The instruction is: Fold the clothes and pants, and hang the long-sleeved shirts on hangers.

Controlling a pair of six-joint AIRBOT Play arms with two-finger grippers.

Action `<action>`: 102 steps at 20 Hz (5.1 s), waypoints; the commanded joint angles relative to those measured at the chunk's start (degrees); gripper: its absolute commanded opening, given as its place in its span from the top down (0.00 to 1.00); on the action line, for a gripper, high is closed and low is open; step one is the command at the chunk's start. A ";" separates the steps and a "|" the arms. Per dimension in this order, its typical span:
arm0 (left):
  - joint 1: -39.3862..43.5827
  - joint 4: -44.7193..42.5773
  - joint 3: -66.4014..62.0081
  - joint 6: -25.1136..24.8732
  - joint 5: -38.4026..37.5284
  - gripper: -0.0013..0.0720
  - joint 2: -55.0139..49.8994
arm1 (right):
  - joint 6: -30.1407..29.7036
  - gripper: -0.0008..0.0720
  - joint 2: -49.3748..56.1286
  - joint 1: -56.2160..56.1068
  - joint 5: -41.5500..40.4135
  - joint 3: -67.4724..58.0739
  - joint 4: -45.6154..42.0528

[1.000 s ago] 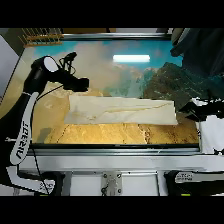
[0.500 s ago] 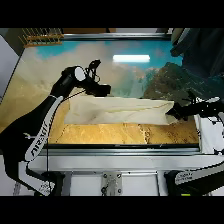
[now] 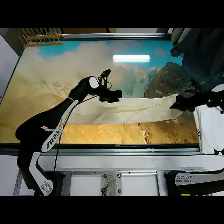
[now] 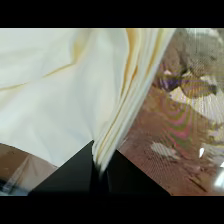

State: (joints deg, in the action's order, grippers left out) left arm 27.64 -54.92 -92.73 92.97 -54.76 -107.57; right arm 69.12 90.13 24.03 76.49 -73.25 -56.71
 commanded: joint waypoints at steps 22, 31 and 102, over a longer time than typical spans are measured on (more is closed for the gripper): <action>5.38 0.44 -22.40 -1.09 -13.29 0.97 -16.59 | 15.17 0.98 -6.54 -30.34 11.76 -31.78 -10.19; -8.20 -7.04 -19.02 -1.70 -14.36 0.97 -5.62 | 17.99 0.98 -3.74 -42.42 4.39 -31.78 -6.54; -13.94 -11.45 -18.45 -7.52 -24.72 0.97 11.82 | 15.78 0.98 -26.34 31.19 -25.31 6.82 -6.10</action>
State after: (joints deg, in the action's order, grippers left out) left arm 13.65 -66.30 -111.18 85.56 -79.48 -95.74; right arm 84.29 65.52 54.13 49.47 -66.39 -63.00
